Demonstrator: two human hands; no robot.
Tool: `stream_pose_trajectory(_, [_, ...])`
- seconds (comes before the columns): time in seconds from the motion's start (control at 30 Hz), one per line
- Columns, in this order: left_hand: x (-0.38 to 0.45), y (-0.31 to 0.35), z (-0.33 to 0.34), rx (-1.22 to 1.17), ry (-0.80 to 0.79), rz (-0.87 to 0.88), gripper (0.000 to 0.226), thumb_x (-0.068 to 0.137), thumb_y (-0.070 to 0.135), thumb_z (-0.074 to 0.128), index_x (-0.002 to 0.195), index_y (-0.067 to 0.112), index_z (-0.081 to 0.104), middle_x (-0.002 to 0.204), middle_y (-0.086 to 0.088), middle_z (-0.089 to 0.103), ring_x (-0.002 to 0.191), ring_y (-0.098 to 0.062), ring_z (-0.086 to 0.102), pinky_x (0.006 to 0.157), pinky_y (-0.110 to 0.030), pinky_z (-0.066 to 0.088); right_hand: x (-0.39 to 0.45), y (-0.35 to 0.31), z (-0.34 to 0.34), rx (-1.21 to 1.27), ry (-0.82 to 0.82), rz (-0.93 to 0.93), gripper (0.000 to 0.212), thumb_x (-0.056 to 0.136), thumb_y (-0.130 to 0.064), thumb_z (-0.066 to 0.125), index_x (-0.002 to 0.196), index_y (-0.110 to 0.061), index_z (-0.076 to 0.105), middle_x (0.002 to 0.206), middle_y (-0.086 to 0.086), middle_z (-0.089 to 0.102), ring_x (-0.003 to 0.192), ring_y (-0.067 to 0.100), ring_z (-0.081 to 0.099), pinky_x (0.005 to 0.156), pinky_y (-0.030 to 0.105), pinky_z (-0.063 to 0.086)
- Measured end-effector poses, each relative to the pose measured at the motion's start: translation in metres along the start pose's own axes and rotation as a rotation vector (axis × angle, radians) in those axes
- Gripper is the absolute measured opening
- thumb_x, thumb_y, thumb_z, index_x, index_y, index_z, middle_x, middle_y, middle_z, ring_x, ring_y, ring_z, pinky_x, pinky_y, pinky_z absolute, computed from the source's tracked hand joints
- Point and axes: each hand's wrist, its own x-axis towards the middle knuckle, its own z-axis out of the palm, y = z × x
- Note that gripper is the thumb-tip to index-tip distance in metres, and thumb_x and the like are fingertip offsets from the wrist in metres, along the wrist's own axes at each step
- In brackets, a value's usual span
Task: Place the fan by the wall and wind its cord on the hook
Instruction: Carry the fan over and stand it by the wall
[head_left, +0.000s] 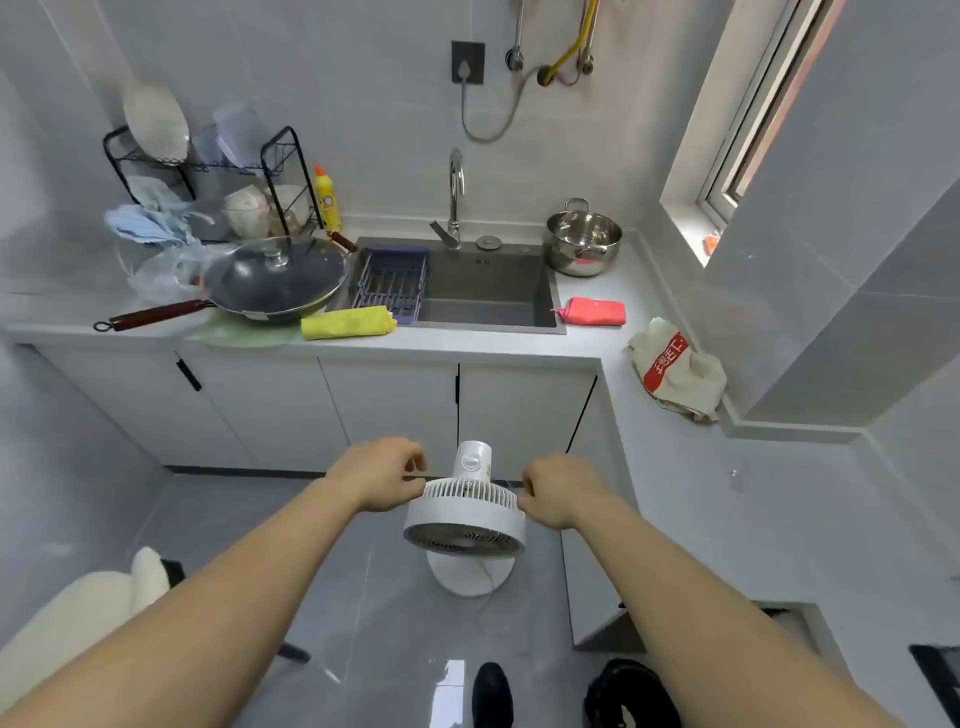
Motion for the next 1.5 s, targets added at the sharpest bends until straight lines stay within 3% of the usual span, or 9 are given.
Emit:
stream_pose_trajectory(0.27, [0.09,-0.015,0.062,-0.031,-0.175,-0.118,0.064,0.085,0.042,0.066,0.144,0.028,0.045,0.148,0.006,0.046,0.135,-0.02,0.047,0.105,-0.041,0.042,0.109,0.048,0.05,0.089,-0.233,-0.051,0.041,0.086,-0.047,0.058,0.119,-0.024,0.063,0.124,0.003,0.065,0.115,0.028,0.064,0.093,0.041,0.054])
stream_pose_trajectory(0.37, [0.105,-0.022,0.088,-0.007,-0.221,-0.111,0.085,0.082,0.043,0.069,0.156,0.029,0.029,0.158,0.006,0.036,0.142,-0.019,0.04,0.111,-0.043,0.038,0.129,0.05,0.081,0.109,-0.288,-0.086,0.065,0.087,-0.049,0.063,0.146,-0.026,0.047,0.146,0.002,0.048,0.129,0.027,0.052,0.098,0.041,0.051])
stream_pose_trajectory(0.47, [0.121,-0.029,0.113,0.016,-0.268,-0.111,0.101,0.081,0.041,0.071,0.162,0.029,0.011,0.166,0.006,0.024,0.149,-0.018,0.031,0.117,-0.044,0.031,0.143,0.044,0.114,0.121,-0.288,-0.132,0.083,0.082,-0.053,0.069,0.153,-0.027,0.035,0.149,-0.003,0.042,0.132,0.022,0.046,0.096,0.039,0.049])
stream_pose_trajectory(0.7, [0.162,-0.033,0.152,0.105,-0.345,-0.026,0.099,0.074,0.044,0.077,0.156,0.025,0.024,0.161,0.007,0.031,0.146,-0.015,0.031,0.112,-0.04,0.033,0.161,0.031,0.155,0.134,-0.297,-0.118,0.114,0.07,-0.051,0.076,0.161,-0.025,0.013,0.154,-0.004,0.035,0.136,0.024,0.042,0.106,0.044,0.041])
stream_pose_trajectory(0.87, [0.171,-0.032,0.178,0.138,-0.359,0.018,0.117,0.073,0.044,0.08,0.161,0.023,0.007,0.165,0.003,0.023,0.151,-0.017,0.024,0.119,-0.043,0.025,0.168,0.022,0.18,0.147,-0.198,-0.107,0.117,0.061,-0.05,0.082,0.157,-0.025,0.02,0.146,-0.006,0.043,0.132,0.02,0.048,0.097,0.039,0.045])
stream_pose_trajectory(1.03, [0.179,-0.045,0.194,0.161,-0.299,0.083,0.114,0.071,0.043,0.077,0.16,0.02,0.011,0.165,0.0,0.023,0.154,-0.018,0.02,0.126,-0.05,0.01,0.18,0.014,0.185,0.146,-0.136,-0.13,0.112,0.055,-0.049,0.081,0.153,-0.023,0.035,0.136,-0.006,0.054,0.123,0.02,0.056,0.087,0.038,0.047])
stream_pose_trajectory(1.13, [0.188,-0.05,0.195,0.154,-0.296,0.135,0.107,0.066,0.046,0.079,0.153,0.018,0.024,0.152,0.0,0.04,0.142,-0.018,0.039,0.121,-0.047,0.023,0.183,0.011,0.187,0.142,-0.139,-0.11,0.114,0.057,-0.054,0.081,0.154,-0.02,0.033,0.137,-0.005,0.055,0.123,0.021,0.057,0.09,0.039,0.049])
stream_pose_trajectory(1.23, [0.197,-0.058,0.188,0.111,-0.303,0.149,0.102,0.063,0.043,0.081,0.147,0.018,0.029,0.143,0.0,0.046,0.13,-0.019,0.049,0.101,-0.039,0.038,0.193,0.006,0.18,0.139,-0.162,-0.126,0.108,0.064,-0.052,0.08,0.154,-0.02,0.029,0.139,-0.005,0.052,0.126,0.021,0.054,0.096,0.038,0.047])
stream_pose_trajectory(1.5, [0.209,-0.1,0.157,0.041,-0.28,0.096,0.098,0.059,0.043,0.082,0.142,0.018,0.035,0.133,0.002,0.049,0.12,-0.019,0.053,0.097,-0.04,0.04,0.237,-0.01,0.136,0.101,-0.173,-0.216,0.095,0.069,-0.062,0.067,0.149,-0.02,0.036,0.137,-0.001,0.047,0.124,0.025,0.049,0.098,0.039,0.037])
